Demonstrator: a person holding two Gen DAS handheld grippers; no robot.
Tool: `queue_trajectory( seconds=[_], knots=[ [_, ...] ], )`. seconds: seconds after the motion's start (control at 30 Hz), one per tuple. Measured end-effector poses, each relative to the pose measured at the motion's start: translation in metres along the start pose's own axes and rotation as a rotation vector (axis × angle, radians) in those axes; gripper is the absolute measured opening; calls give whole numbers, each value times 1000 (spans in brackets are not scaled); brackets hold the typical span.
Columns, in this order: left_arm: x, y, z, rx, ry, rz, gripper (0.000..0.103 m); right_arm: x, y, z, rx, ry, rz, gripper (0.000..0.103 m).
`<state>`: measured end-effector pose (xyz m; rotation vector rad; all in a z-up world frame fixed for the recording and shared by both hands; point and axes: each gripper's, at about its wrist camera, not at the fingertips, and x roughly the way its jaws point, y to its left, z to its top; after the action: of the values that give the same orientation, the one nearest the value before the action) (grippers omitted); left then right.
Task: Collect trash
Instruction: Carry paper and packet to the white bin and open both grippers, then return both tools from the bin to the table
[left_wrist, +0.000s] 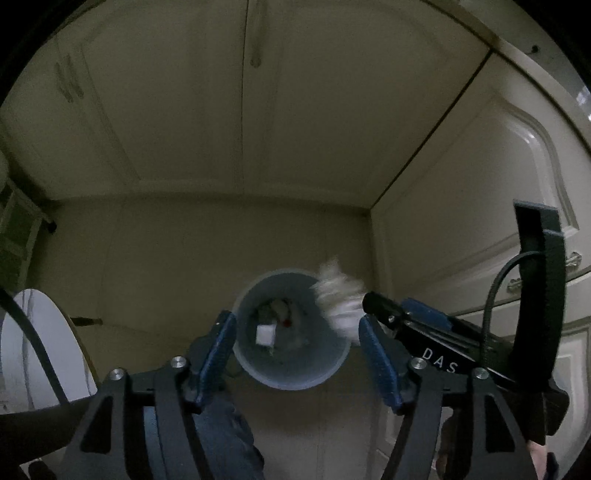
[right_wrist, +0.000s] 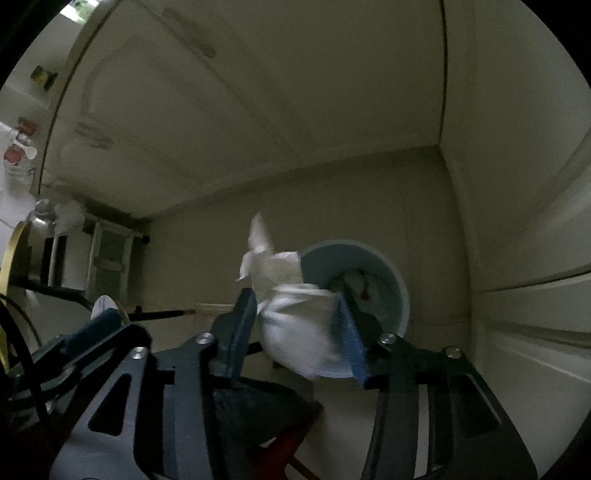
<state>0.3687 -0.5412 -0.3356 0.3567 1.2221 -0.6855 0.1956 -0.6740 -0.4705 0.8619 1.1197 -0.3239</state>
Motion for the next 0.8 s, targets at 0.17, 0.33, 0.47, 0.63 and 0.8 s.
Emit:
queue_trajectory(
  seconds=[0.17,0.33,0.47,0.63,0.8],
  knots=[
    [-3,-7,-2,2,-14,23,77,-4,-8,-6,57,-18,-16,91],
    [-16,-15,-9,14,-55,34,78,-20,-16,-12,115,-53,-70,103],
    [-39,-18,-17,35,-103,28,79,-39,-13,-12,115,-73,-98,103],
    [-81,-12,-31,58,-190,11,79,-72,4,-15,92,-132,-81,103],
    [-142,-5,-51,41,-299,-3,82,-116,37,-19,37,-214,-55,103]
  ],
)
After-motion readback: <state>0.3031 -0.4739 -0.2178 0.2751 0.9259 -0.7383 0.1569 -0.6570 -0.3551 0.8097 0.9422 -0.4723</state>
